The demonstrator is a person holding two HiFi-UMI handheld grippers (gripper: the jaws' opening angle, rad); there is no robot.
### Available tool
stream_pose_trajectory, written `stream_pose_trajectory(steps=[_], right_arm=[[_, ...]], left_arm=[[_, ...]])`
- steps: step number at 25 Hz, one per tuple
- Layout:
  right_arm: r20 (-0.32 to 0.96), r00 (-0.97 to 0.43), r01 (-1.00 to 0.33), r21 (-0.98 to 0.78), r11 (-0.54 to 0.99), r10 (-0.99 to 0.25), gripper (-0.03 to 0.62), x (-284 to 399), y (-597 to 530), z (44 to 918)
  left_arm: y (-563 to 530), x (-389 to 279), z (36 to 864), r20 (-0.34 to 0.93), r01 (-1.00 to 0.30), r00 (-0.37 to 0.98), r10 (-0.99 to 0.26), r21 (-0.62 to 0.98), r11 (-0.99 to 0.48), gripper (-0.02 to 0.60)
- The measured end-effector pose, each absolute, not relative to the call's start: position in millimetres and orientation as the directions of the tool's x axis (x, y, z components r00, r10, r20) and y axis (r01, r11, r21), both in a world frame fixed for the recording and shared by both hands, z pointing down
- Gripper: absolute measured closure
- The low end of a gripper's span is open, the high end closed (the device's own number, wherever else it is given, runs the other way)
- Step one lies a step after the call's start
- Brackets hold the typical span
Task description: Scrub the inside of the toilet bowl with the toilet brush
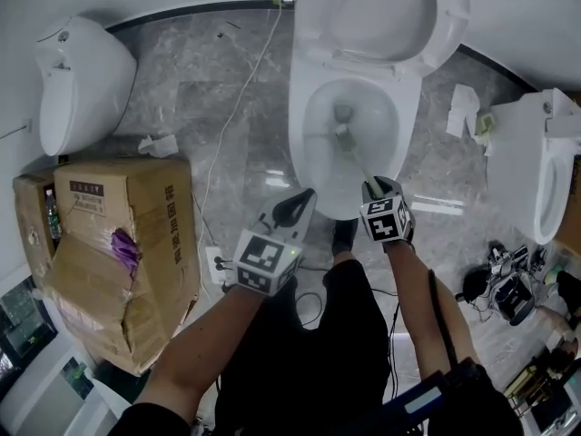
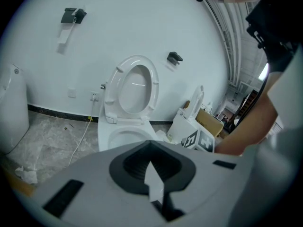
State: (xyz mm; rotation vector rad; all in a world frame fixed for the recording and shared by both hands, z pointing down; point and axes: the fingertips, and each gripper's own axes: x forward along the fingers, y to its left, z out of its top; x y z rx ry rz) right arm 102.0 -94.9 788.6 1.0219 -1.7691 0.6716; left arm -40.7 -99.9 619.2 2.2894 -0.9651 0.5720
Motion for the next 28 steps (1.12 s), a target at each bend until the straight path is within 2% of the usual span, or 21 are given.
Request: stream_pose_trajectory(steps=[9, 28], right_arm=[[0.878, -0.256, -0.880, -0.039, 0.474, -0.404, 0.488, 64, -88, 740], [0.781, -0.282, -0.902, -0.020, 0.430, -0.557, 0.488, 97, -71, 576]], left_arm=[[-91, -59, 583, 0.541, -0.751, 0.648, -0.536, 0.337, -0.568, 0.574], [-94, -34, 448, 0.440, -0.707, 0.696, -0.567, 0.283, -0.649, 0.574]])
